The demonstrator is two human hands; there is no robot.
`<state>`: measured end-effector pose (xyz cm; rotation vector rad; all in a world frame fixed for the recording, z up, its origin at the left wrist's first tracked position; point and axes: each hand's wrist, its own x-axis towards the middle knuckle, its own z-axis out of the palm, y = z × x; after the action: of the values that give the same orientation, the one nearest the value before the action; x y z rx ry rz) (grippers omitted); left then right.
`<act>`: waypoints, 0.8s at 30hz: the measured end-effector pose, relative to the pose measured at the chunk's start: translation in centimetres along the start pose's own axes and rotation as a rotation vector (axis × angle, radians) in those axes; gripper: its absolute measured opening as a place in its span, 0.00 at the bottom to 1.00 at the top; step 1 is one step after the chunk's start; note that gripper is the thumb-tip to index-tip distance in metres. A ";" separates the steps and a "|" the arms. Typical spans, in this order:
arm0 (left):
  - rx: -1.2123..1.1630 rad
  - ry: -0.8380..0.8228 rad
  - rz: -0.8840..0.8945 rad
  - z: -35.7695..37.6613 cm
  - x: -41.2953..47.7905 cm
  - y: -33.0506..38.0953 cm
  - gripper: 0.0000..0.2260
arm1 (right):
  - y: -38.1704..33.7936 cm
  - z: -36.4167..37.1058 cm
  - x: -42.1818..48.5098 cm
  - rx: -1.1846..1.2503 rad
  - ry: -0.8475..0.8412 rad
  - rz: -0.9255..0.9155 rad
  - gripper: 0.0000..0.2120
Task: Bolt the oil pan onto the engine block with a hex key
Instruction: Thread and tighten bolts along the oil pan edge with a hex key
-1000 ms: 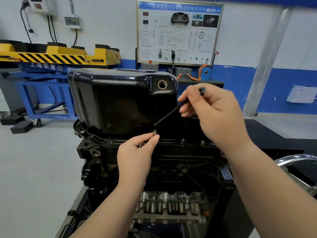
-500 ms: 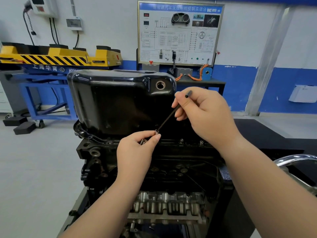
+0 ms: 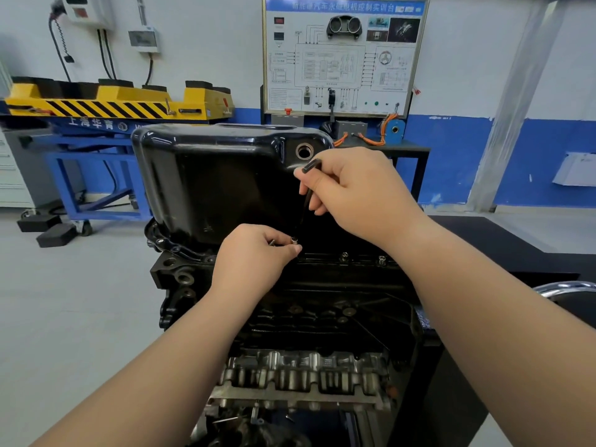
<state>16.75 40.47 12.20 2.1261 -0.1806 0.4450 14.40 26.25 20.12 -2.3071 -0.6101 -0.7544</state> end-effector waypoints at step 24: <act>0.362 0.043 0.126 0.6 0.2 0.2 0.07 | 0.7 0.0 -0.9 0.019 0.038 0.046 0.13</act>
<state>17.00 39.82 12.11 2.4654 -0.2233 0.6354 14.12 25.53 19.24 -2.2758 -0.5432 -0.7662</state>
